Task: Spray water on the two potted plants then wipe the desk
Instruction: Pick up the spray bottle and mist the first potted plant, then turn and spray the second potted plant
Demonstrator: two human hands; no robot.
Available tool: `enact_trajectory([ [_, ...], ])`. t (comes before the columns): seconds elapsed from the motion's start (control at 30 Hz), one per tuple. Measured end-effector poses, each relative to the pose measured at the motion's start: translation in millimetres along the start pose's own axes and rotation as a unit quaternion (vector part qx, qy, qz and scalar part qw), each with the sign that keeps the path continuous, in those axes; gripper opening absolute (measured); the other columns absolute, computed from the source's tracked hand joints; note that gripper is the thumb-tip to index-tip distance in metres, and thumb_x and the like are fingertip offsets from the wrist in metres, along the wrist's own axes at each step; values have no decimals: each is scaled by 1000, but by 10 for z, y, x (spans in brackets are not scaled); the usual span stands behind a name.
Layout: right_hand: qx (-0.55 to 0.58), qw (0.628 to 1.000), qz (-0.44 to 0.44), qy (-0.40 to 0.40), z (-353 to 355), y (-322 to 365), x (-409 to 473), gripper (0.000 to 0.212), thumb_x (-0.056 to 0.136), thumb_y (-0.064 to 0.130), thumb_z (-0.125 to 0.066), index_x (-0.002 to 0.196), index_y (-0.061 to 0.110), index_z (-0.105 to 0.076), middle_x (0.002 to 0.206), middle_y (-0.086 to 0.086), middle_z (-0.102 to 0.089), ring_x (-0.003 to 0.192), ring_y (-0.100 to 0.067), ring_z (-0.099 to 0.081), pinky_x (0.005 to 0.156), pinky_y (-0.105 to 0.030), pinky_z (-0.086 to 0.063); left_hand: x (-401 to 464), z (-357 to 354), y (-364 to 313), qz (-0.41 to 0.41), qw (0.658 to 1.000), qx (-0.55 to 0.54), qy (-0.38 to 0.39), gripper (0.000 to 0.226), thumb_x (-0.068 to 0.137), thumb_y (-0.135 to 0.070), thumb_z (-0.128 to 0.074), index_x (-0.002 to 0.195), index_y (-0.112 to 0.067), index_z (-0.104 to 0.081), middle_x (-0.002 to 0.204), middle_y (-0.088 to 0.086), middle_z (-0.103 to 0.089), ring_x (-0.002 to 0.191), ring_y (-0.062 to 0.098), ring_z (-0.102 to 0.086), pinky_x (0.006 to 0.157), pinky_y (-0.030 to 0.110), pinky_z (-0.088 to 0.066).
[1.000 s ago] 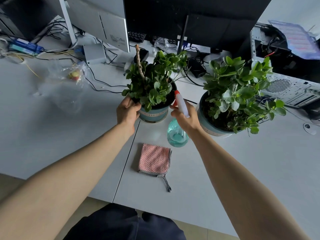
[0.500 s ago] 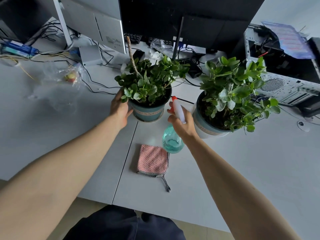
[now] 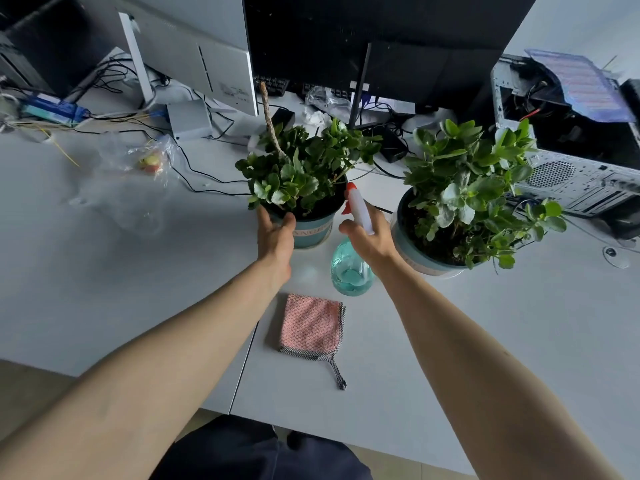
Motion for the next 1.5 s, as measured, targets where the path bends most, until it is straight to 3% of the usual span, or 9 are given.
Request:
enact_trajectory([
  [0.07,-11,1000,6,-4,0,25,-37,35,71,23,-56,68,58,-56,65,21,-61,67,22,-54,50,-7,-41,46,43,-31,5,1000,3,12,62,94,-11,-51,144,-39,-27,152,-2,-41,136,21,-41,113,47,-32],
  [0.17,-30,999,30,4,-18,28,-81,37,72,21,-55,72,58,-53,67,42,-60,66,19,-54,53,1,-37,149,134,-100,1,999,28,37,59,93,-7,-50,142,-36,-33,148,-5,-46,132,20,-44,110,43,-34],
  [0.3,-41,998,43,-5,-67,-26,-132,26,69,24,-56,89,40,-57,61,24,-62,59,8,-54,48,-8,-39,284,267,-228,19,994,64,90,53,94,-9,-50,138,-36,-38,130,-18,-50,118,10,-46,93,35,-37],
  [0.57,-66,996,55,-8,-180,-57,-273,37,68,25,-52,101,12,-61,77,-20,-66,66,-34,-58,56,-39,-48,496,412,-421,56,976,140,159,46,94,-12,-51,130,-40,-41,152,-8,-39,139,18,-33,105,56,-31],
  [0.77,-80,995,58,-22,-198,-32,-370,55,69,26,-52,121,8,-59,75,-7,-63,70,-33,-63,61,-37,-50,571,401,-455,75,971,138,178,46,96,-8,-48,131,-38,-42,151,-9,-40,141,20,-32,106,60,-28],
  [1.13,-79,995,45,-52,-197,12,-449,58,69,25,-52,125,15,-57,89,-17,-68,78,-39,-64,68,-50,-57,297,323,-190,26,994,96,54,41,95,-38,-50,135,-34,-46,148,-9,-45,126,14,-47,96,44,-41],
  [1.3,-44,993,12,-113,-116,-85,-610,48,71,22,-53,119,18,-61,93,-11,-68,89,-35,-65,73,-56,-57,-70,25,63,126,990,47,-44,45,93,-50,-46,121,-15,-53,123,3,-60,100,18,-62,76,37,-54],
  [1.4,-21,987,-3,-162,-23,-163,-716,43,71,20,-53,112,18,-64,100,-3,-70,91,-27,-66,79,-54,-57,-300,-271,200,183,982,54,13,46,94,-42,-49,125,-8,-54,114,3,-63,99,19,-66,71,33,-54],
  [1.5,-10,975,-9,-222,96,-274,-836,35,70,16,-53,103,15,-64,96,-5,-72,86,-28,-67,77,-53,-56,-474,-620,194,118,976,124,136,26,95,-24,-52,117,-14,-63,93,-7,-65,93,17,-62,79,37,-54],
])
Point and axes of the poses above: each hand's wrist, its own x-axis towards the middle knuckle, its own z-axis out of the back of the hand, y = z × x, the point moved 1 cm from there along x, towards the middle knuckle
